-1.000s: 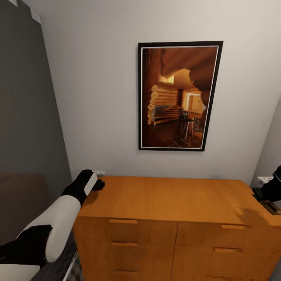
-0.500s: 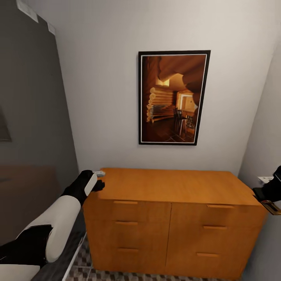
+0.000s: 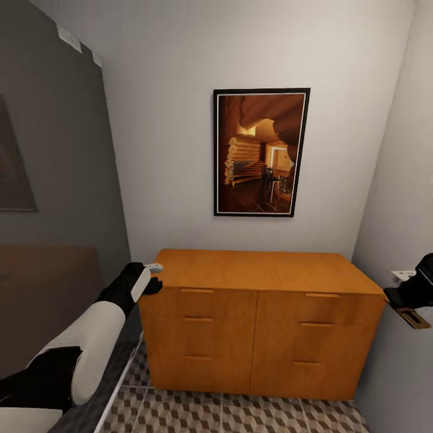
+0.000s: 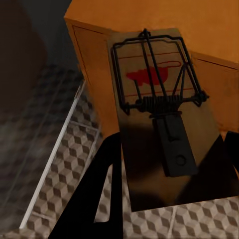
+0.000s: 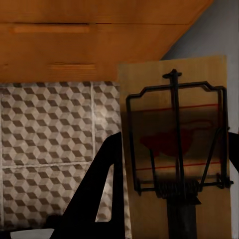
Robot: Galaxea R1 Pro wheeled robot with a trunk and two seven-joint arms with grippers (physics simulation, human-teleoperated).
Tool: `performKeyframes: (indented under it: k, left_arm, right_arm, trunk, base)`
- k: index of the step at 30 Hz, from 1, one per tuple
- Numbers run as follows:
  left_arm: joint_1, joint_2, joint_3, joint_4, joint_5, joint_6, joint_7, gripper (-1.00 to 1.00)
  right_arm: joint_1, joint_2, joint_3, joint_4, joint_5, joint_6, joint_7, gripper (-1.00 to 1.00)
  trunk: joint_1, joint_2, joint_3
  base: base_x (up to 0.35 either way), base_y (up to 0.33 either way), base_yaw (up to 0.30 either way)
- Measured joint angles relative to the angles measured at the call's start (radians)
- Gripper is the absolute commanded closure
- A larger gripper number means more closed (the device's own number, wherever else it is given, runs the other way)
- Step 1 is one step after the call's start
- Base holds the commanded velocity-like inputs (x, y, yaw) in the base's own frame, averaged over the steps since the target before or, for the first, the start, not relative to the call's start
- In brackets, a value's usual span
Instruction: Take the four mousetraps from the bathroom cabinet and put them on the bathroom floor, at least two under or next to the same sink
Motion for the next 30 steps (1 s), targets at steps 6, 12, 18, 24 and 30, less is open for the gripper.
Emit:
performKeyframes:
  k: [6,12,18,24,30]
  left_arm:
    - [0.001,-0.010,-0.001,0.000,-0.002,-0.001,0.001,1.00]
    - [0.001,-0.042,-0.001,-0.001,-0.005,-0.022,0.004,1.00]
    - [0.008,-0.091,-0.004,-0.002,-0.012,-0.083,0.005,1.00]
    - [0.025,-0.113,-0.006,0.000,-0.016,-0.192,0.009,1.00]
    - [0.137,-0.117,-0.009,0.001,-0.020,-0.359,0.011,1.00]
  right_arm:
    - [0.000,0.069,0.000,0.001,-0.003,-0.004,-0.011,1.00]
    - [0.000,0.149,-0.001,0.000,-0.008,-0.032,-0.014,1.00]
    - [0.000,0.235,-0.014,-0.008,-0.012,-0.088,-0.015,1.00]
    - [0.002,0.324,-0.040,0.014,-0.103,-0.214,-0.031,1.00]
    - [0.071,0.438,-0.045,0.111,-0.208,-0.434,-0.254,1.00]
  trunk:
    - [0.000,0.000,0.000]
    - [0.000,0.000,0.000]
    - [0.000,0.000,0.000]
    - [0.000,0.000,0.000]
    - [0.000,0.000,0.000]
  base:
    - [-0.350,0.000,0.000]
    - [-0.350,0.000,0.000]
    - [-0.350,0.000,0.000]
    - [-0.350,0.000,0.000]
    - [-0.350,0.000,0.000]
